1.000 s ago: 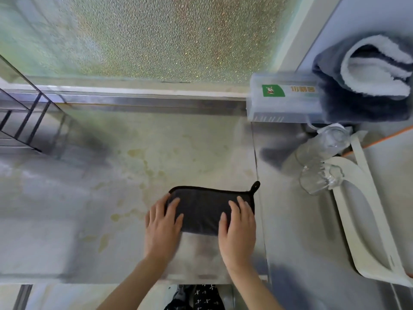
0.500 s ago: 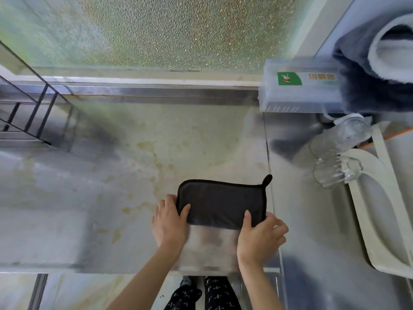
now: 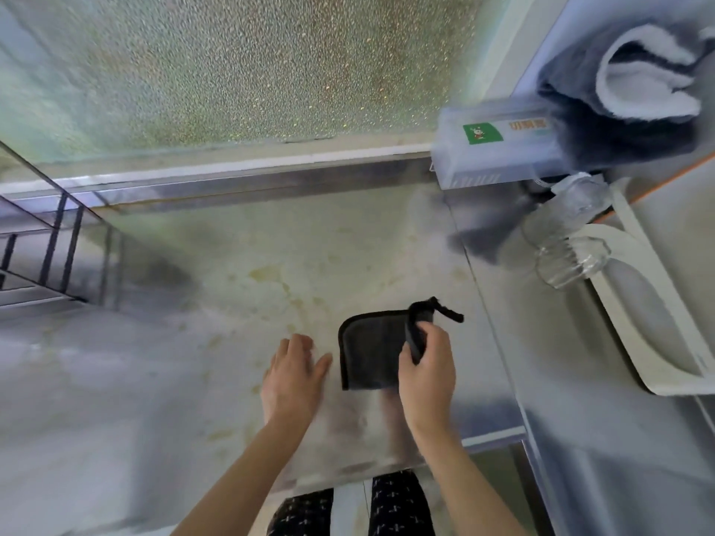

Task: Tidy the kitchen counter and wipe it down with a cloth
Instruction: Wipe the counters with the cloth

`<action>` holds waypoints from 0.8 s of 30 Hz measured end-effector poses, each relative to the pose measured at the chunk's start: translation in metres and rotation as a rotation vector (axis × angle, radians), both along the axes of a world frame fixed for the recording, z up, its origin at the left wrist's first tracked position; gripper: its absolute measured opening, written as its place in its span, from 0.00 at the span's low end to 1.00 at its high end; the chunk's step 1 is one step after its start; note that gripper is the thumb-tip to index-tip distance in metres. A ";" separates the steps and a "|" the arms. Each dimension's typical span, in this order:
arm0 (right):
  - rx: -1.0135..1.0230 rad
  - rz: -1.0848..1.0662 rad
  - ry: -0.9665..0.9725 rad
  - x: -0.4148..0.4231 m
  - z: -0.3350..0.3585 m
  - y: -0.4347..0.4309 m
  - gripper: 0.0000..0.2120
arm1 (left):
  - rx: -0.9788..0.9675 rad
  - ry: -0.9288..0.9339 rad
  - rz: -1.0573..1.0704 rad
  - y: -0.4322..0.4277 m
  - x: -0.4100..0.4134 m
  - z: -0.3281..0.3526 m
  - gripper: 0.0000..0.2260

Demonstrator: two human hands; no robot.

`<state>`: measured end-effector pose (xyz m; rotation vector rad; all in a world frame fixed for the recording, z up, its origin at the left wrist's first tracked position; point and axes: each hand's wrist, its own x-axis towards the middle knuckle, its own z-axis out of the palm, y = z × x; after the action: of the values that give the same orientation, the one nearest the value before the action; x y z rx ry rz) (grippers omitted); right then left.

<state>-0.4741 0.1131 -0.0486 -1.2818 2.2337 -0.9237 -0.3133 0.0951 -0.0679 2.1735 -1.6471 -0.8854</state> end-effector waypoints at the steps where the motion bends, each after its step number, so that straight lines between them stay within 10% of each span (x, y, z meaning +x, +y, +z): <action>1: 0.007 0.108 0.099 0.014 -0.003 0.007 0.13 | -0.033 -0.018 -0.014 0.001 0.012 0.000 0.11; 14: 0.331 0.513 0.599 0.030 -0.062 -0.011 0.27 | -0.134 -0.292 -0.589 0.008 0.034 -0.046 0.25; 24: 0.361 0.231 0.566 -0.027 -0.067 -0.049 0.27 | -0.155 -0.431 -0.608 0.010 0.028 -0.058 0.26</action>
<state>-0.5010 0.0641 -0.1157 -1.7190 2.4214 -0.0561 -0.2848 0.1051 -0.1254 1.8616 -2.5667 -0.3951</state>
